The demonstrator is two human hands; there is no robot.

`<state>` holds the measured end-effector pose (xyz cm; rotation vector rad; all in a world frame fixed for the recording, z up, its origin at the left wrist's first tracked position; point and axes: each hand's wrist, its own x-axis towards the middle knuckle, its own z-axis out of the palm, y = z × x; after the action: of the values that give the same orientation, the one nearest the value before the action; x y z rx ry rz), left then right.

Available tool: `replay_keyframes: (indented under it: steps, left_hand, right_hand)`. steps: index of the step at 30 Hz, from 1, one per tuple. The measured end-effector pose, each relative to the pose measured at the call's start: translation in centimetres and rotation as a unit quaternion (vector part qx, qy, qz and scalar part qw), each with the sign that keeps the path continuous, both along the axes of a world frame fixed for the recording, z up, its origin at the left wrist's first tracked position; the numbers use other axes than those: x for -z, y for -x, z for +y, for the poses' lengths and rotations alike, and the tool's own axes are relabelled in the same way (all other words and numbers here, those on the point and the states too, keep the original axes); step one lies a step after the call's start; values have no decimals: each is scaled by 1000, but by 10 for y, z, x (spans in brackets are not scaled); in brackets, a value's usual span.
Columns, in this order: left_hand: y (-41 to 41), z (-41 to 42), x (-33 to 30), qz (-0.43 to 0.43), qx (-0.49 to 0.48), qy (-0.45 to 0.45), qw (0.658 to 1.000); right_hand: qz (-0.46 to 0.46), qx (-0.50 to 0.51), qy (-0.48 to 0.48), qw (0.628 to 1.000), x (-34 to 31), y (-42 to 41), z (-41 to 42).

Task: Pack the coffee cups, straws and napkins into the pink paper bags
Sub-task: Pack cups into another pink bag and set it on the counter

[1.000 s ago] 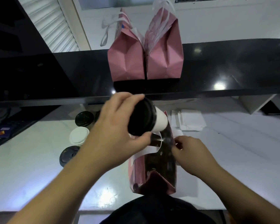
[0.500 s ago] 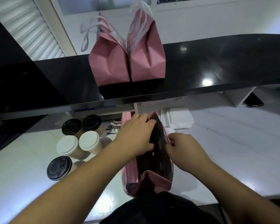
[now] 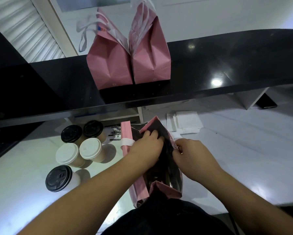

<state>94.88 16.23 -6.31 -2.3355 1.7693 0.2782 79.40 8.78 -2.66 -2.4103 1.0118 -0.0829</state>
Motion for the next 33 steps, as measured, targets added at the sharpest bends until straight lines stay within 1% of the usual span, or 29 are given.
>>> replay_keyframes:
  steps: [6,10,13,17,19,20,21,22,24,25,26,28,29,31,33]
  left_hand:
    - [-5,-4,19,22,-16,-33,999]
    - [-3,-11,21,33,-55,-84,994]
    - [2,-16,20,29,-59,-103,993]
    - [3,-12,2,40,-59,-107,992]
    - [4,-8,-16,53,-43,-73,995]
    - [4,-4,-27,68,-26,-34,997]
    - [4,3,-37,92,-8,28,995]
    - [3,12,-47,121,3,109,987]
    - [-3,41,-67,158,-6,261,952]
    - [-10,58,-72,165,-27,313,935]
    - [-20,76,-73,168,-62,347,921]
    - [-44,113,-63,169,-152,363,903]
    - [-58,132,-54,156,-199,349,902]
    - [-84,170,-32,100,-292,285,907]
    - [-101,205,-11,65,-384,228,893]
  right_hand:
    - [6,-2,-18,1000,1,-1,-3]
    - [42,-9,-38,998,0,-5,-5]
    - [65,-16,-43,997,-1,-11,-7]
    - [69,-19,-61,996,-4,-20,-11]
    - [70,-22,-59,996,-4,-21,-12]
    - [69,-23,-59,996,-4,-21,-12]
    - [70,-25,-61,995,-3,-20,-12]
    - [71,-26,-64,995,-3,-19,-12]
    - [75,-27,-71,994,-2,-16,-11]
    - [75,-26,-72,994,-1,-15,-11]
    - [76,-26,-67,995,0,-14,-11]
    - [76,-30,-50,995,1,-13,-11]
    - [75,-32,-44,996,1,-13,-11]
    - [70,-36,-38,996,0,-13,-10]
    - [71,-39,-31,996,1,-14,-10]
